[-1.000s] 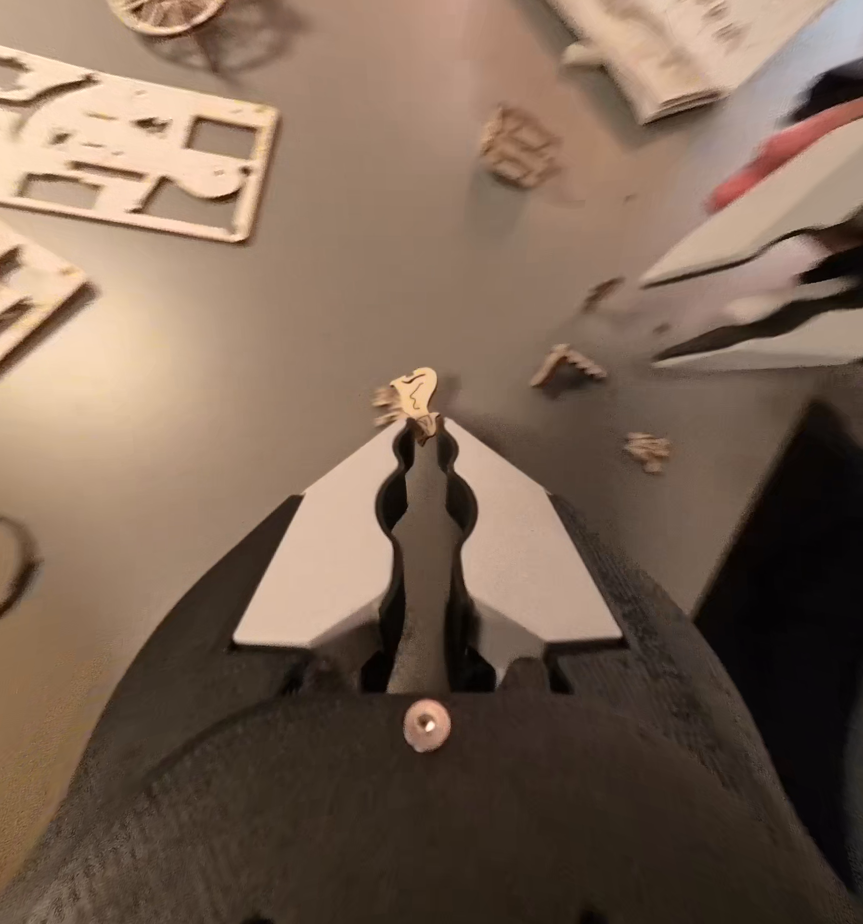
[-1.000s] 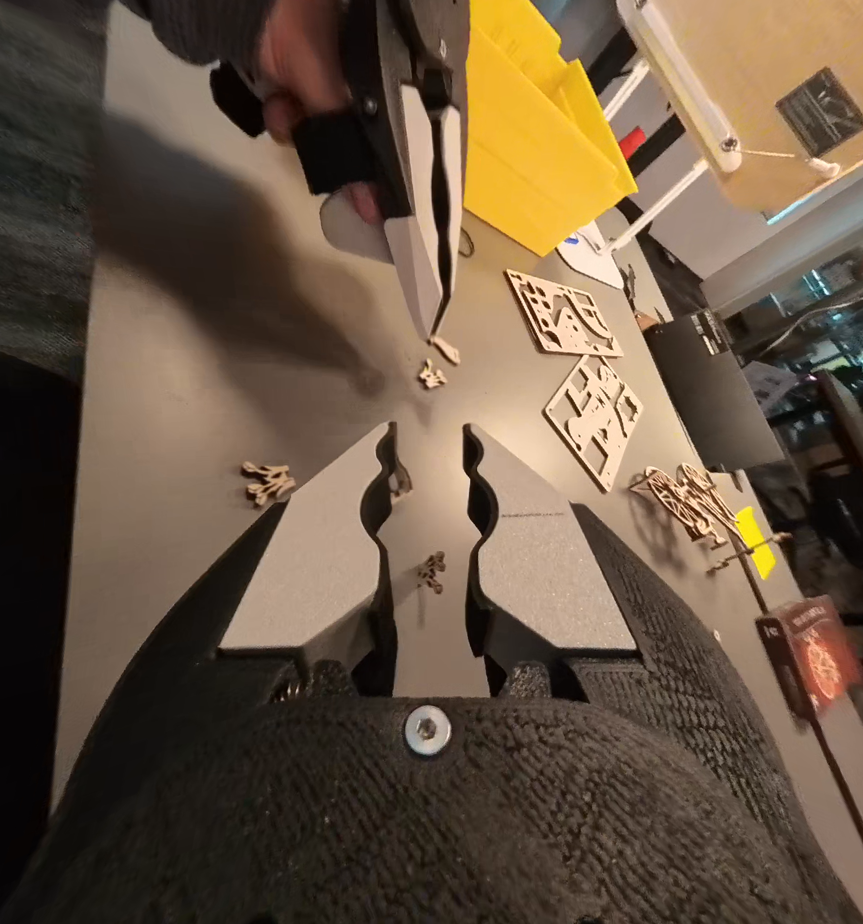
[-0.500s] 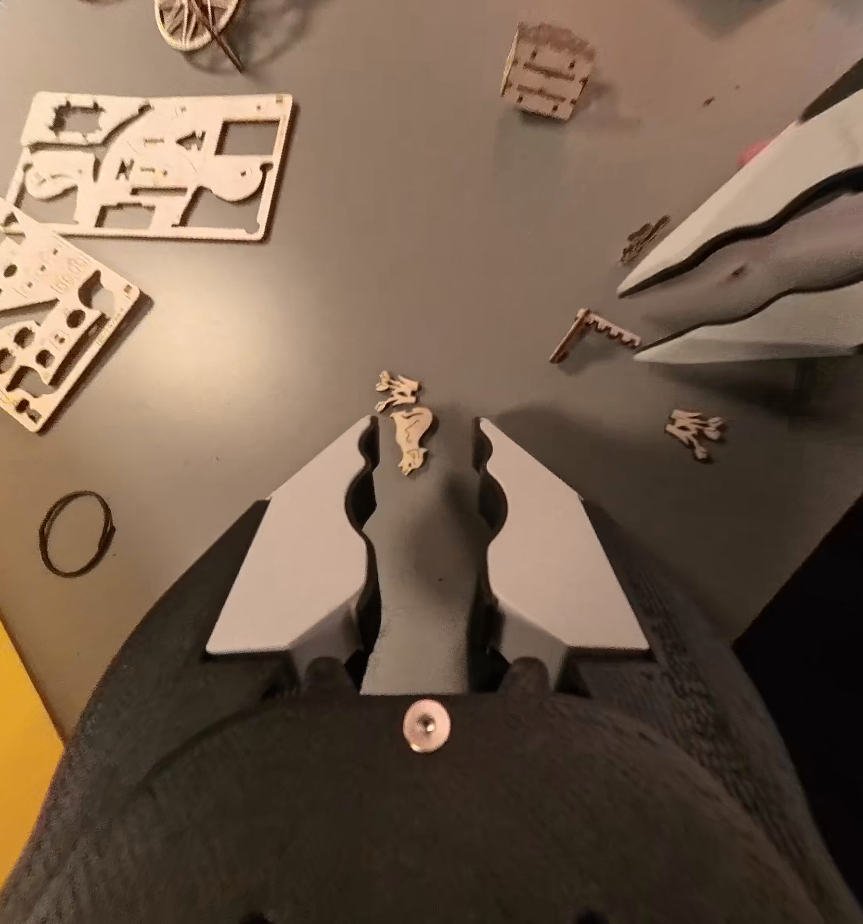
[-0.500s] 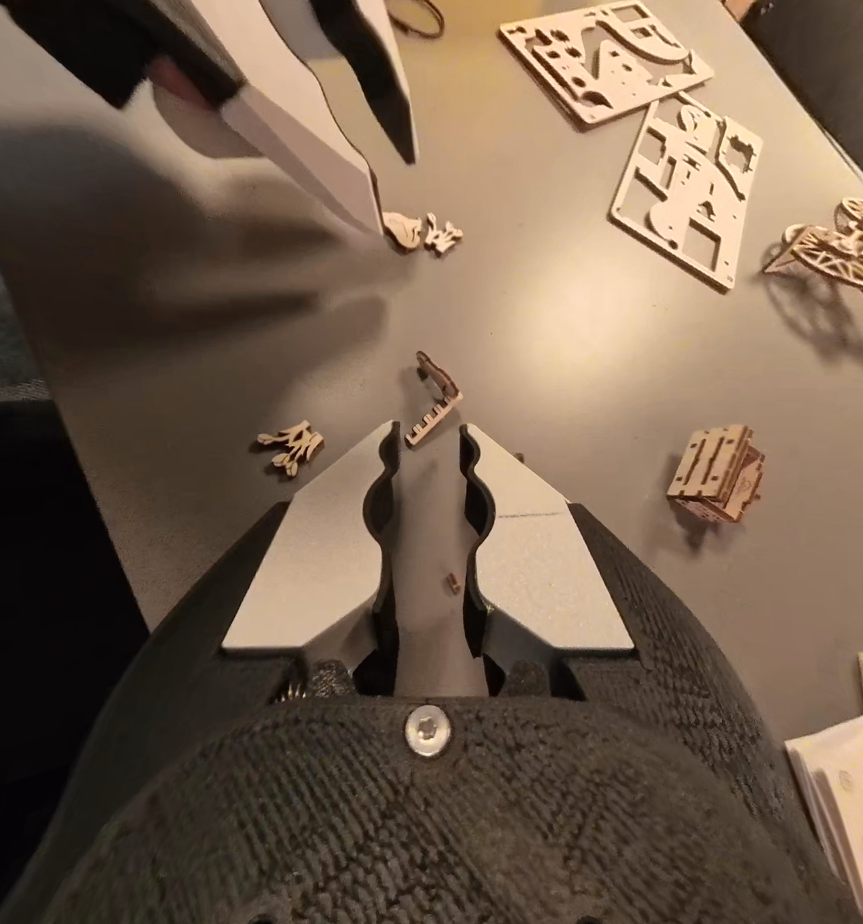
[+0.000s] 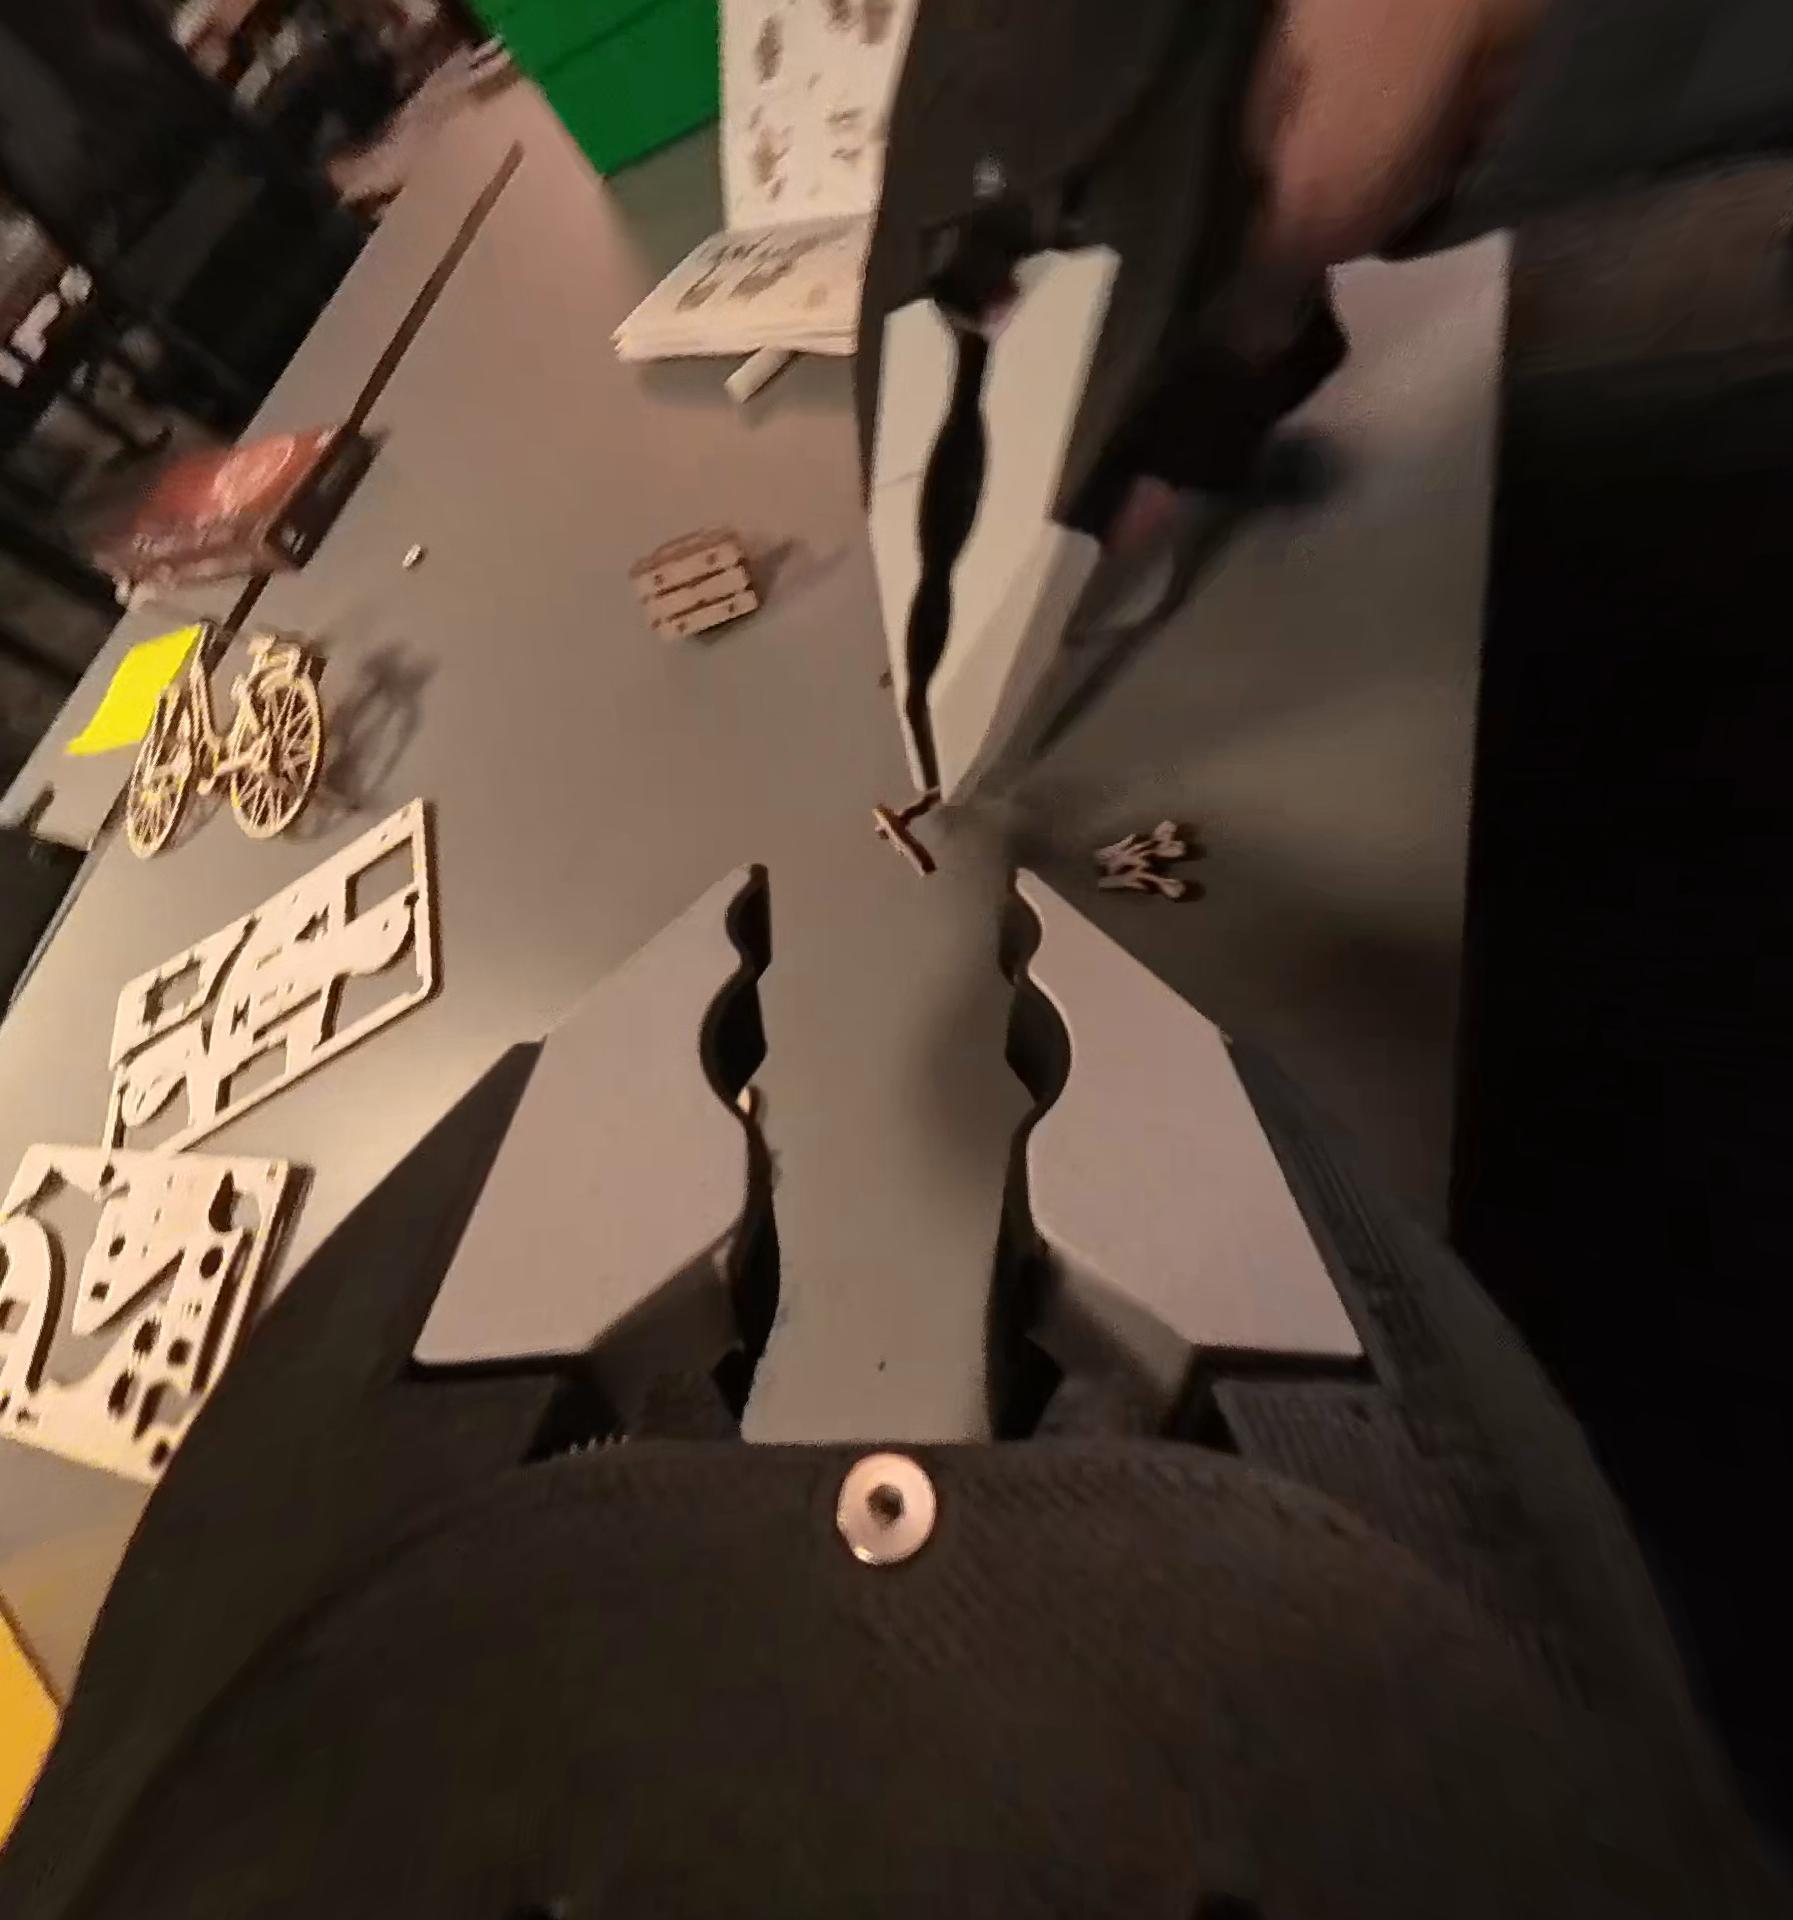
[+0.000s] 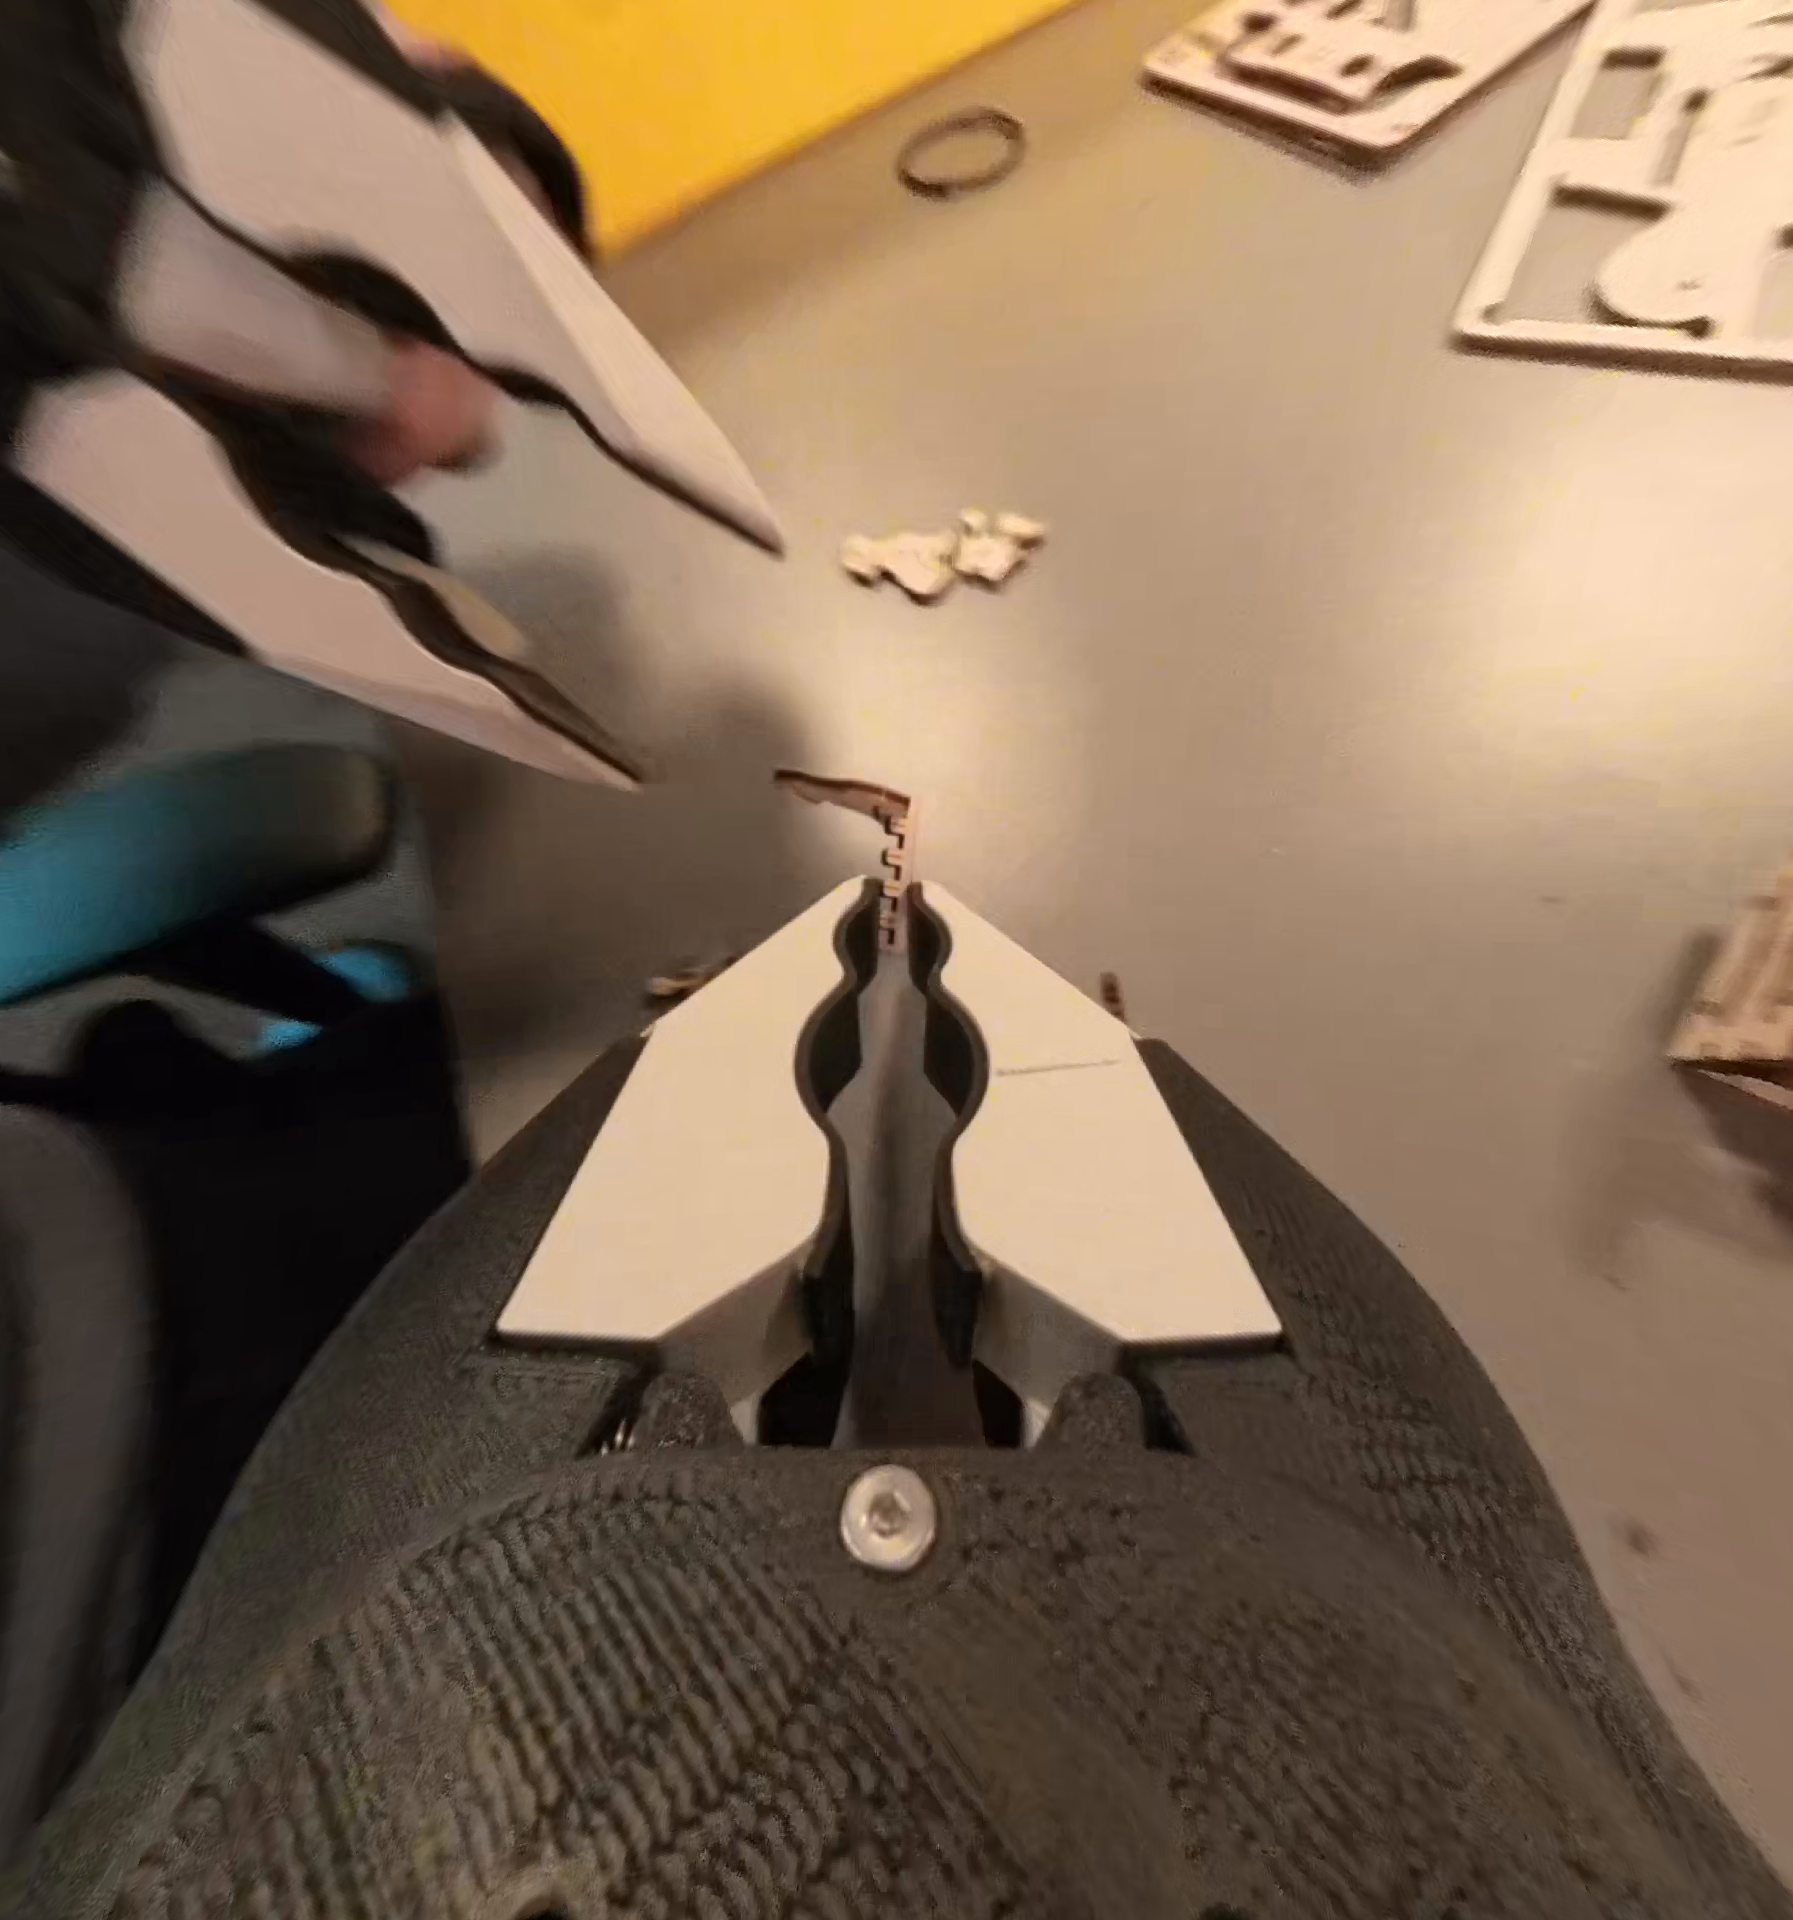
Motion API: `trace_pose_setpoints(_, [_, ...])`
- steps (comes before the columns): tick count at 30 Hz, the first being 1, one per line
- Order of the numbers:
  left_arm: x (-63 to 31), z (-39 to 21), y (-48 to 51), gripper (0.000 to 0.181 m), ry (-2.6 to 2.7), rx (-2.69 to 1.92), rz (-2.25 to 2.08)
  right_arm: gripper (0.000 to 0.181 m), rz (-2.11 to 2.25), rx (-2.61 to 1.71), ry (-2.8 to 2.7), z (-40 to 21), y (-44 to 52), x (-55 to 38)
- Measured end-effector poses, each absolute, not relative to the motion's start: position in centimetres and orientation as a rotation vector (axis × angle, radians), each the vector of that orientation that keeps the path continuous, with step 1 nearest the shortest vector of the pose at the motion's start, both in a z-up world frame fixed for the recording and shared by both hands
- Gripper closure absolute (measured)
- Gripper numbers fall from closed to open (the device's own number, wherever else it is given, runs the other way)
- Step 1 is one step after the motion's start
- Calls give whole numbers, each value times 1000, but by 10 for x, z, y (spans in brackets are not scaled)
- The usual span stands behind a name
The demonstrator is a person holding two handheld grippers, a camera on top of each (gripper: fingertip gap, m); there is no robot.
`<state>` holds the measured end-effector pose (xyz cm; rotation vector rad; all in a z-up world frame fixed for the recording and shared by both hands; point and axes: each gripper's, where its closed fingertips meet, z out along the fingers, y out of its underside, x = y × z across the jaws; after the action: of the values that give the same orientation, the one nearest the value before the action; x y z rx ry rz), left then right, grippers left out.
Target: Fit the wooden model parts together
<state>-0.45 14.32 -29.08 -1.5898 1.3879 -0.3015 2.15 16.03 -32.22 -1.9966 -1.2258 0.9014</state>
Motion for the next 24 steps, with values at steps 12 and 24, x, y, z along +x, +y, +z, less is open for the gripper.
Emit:
trace_pose_setpoints(12, [27,-264,99,155,1606,-1200,-390,178,1783,-1904,-1389,-274,104,30])
trace_pose_setpoints(24, [36,-265,82,167,1699,-1147,-489,178,1909,-1877,-1492,-271,85,34])
